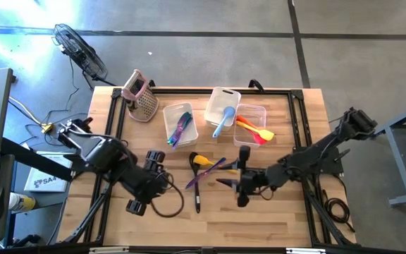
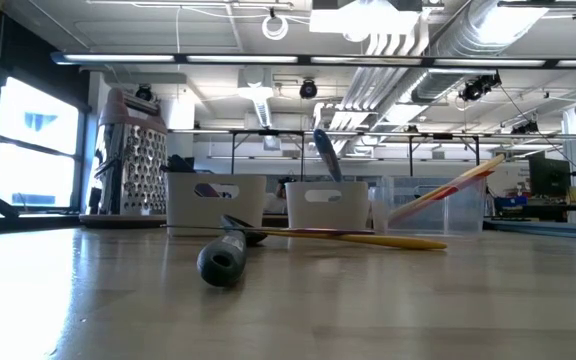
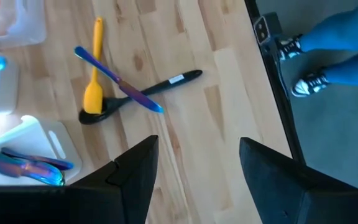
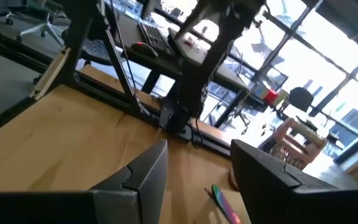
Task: Pick & Place Kitchen Items
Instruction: Put the violet table knife into the left white bin
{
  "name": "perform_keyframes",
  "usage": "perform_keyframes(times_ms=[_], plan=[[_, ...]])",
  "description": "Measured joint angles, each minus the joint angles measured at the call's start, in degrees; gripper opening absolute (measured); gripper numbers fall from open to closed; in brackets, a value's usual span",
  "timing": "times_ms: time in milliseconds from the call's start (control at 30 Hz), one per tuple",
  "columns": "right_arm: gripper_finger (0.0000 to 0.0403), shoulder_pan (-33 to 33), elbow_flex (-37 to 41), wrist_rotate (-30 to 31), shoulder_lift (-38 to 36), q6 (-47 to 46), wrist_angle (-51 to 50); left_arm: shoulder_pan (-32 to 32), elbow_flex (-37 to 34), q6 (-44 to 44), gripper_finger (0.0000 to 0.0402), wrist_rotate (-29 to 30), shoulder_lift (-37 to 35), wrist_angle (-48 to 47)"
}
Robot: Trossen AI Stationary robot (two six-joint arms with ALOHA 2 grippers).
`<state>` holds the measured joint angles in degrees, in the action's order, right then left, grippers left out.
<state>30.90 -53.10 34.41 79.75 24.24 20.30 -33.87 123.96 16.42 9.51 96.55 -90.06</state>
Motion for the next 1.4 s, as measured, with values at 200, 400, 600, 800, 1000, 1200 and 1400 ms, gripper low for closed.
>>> perform_keyframes(times_ms=[200, 400, 600, 800, 1000, 1200, 1400], plan=[[0.0169, -1.7, 0.0, 0.0, 0.5, -9.8, 0.1, -4.3, 0.0, 3.8, 0.0219, 6.3, -0.6, 0.0], [0.0169, -2.1, 0.0, -1.0, 0.5, -18.4, 3.6, -7.6, 0.0, 7.8, 0.0219, 9.3, -0.5, 0.0], [0.0169, -4.2, 0.0, -7.6, 1.1, -18.5, 3.4, -10.3, 0.0, 13.1, 0.0219, 12.2, -0.5, 0.1], [0.0169, -7.7, 0.0, -9.8, 3.2, -21.2, 3.4, -12.1, -1.4, 18.5, 0.0219, 16.3, -0.5, 0.1], [0.0169, -12.3, 0.0, -17.3, 3.2, -21.7, -3.7, -11.9, -4.5, 25.9, 0.0219, 17.8, -0.5, 2.4], [0.0169, -16.8, 0.0, -29.4, 3.2, -25.6, -17.2, -11.9, -4.6, 25.4, 0.0219, 23.0, -0.5, 8.2], [0.0169, -20.5, 0.0, -39.5, 4.3, -25.6, -21.9, -11.9, -4.7, 27.9, 0.0219, 27.2, -0.3, 9.4]])
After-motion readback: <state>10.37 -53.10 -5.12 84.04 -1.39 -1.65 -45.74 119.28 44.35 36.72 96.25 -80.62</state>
